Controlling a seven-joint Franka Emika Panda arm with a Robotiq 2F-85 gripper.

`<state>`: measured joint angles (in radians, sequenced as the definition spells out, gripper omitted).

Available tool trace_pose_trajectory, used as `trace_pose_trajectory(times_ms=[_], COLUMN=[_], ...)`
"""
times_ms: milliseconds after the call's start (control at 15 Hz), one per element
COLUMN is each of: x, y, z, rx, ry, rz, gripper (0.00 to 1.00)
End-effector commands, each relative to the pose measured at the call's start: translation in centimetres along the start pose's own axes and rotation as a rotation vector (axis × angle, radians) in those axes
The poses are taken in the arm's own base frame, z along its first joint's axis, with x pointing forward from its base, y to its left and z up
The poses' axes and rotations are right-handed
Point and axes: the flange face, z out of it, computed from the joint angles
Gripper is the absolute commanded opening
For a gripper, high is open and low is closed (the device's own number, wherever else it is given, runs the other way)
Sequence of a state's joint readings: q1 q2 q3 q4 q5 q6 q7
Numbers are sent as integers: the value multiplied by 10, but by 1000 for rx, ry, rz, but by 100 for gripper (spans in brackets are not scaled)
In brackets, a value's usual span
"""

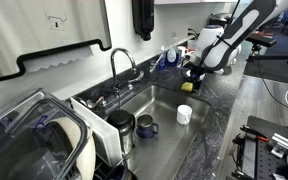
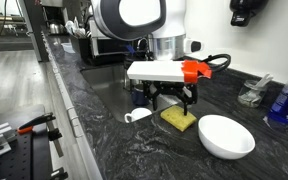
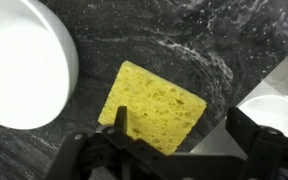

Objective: Put the sponge in the bowl

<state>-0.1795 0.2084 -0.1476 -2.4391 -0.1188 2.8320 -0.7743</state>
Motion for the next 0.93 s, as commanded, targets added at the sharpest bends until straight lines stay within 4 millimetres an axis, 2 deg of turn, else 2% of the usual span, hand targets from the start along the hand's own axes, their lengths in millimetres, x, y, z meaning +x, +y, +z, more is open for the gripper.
trace_pose_trajectory(times_ms=[0, 133, 200, 267, 867], x=[-2, -3, -3, -3, -5], y=[1, -1, -2, -1, 0], z=[7, 9, 10, 10, 8], rx=[-14, -17, -19, -22, -38], ry=[-9, -14, -15, -15, -18], rz=[4, 2, 5, 8, 23], gripper=[100, 99, 75, 74, 12])
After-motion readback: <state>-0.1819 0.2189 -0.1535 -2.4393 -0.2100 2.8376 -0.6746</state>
